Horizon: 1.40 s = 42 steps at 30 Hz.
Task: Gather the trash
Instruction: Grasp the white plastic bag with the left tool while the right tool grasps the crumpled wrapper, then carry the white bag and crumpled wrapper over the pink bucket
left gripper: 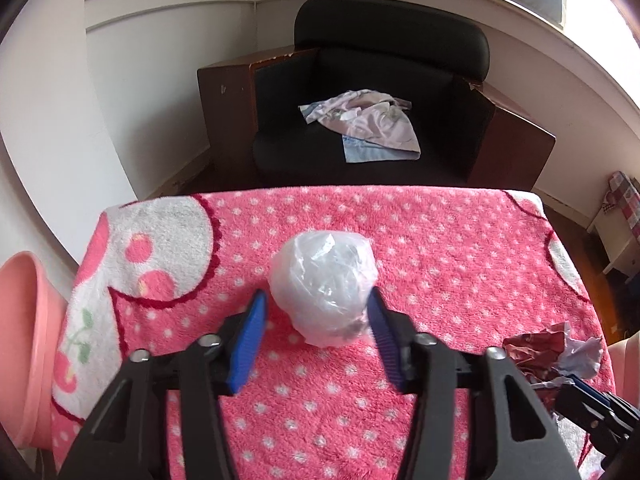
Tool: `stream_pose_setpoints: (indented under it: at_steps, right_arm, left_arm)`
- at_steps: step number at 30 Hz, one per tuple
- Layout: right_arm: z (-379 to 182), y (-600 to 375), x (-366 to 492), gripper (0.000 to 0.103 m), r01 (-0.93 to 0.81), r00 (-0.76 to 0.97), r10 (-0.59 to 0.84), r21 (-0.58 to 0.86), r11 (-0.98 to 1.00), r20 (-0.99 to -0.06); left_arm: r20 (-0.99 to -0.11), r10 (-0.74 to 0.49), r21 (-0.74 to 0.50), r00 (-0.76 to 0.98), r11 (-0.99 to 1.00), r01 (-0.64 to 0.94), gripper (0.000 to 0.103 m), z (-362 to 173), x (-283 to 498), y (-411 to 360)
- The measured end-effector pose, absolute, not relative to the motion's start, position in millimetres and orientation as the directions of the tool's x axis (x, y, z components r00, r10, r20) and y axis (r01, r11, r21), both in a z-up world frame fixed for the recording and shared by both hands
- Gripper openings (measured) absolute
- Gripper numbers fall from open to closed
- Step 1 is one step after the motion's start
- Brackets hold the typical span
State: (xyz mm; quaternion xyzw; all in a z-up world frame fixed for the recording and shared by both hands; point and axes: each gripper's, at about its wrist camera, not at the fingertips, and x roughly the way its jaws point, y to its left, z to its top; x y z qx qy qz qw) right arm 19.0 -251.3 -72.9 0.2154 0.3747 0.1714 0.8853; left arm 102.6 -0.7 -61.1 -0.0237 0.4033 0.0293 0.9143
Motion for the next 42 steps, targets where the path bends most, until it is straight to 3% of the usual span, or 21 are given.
stream_pose_setpoints:
  at_steps: [1,5,24,42]
  right_arm:
    - [-72.8,-251.6,19.1,0.014,-0.144,0.661,0.467,0.512,0.847,-0.587]
    - [-72.4,-252.5,17.8,0.014,-0.155,0.663,0.477,0.518,0.841,-0.577]
    - [-55.7,-248.6,2.5,0.014,-0.284,0.687,0.556,0.531,0.798,-0.468]
    - [-28.4,-204.8,-27.7,0.014,-0.317,0.713,0.515,0.436,0.842,-0.475]
  left_arm:
    - [-0.743,0.038,-0.020,0.669,0.997,-0.079,0.035,-63.1,103.6,-0.2]
    - [-0.722,0.058,-0.009,0.690,0.996,-0.093,0.029,-61.4,100.2,-0.6]
    - [-0.601,0.049,-0.091,0.798,0.988,-0.129,0.028,-1.0,-2.2,10.9]
    - [-0.473,0.021,-0.147,0.881,0.984,-0.103,0.028,26.3,-105.3,62.8]
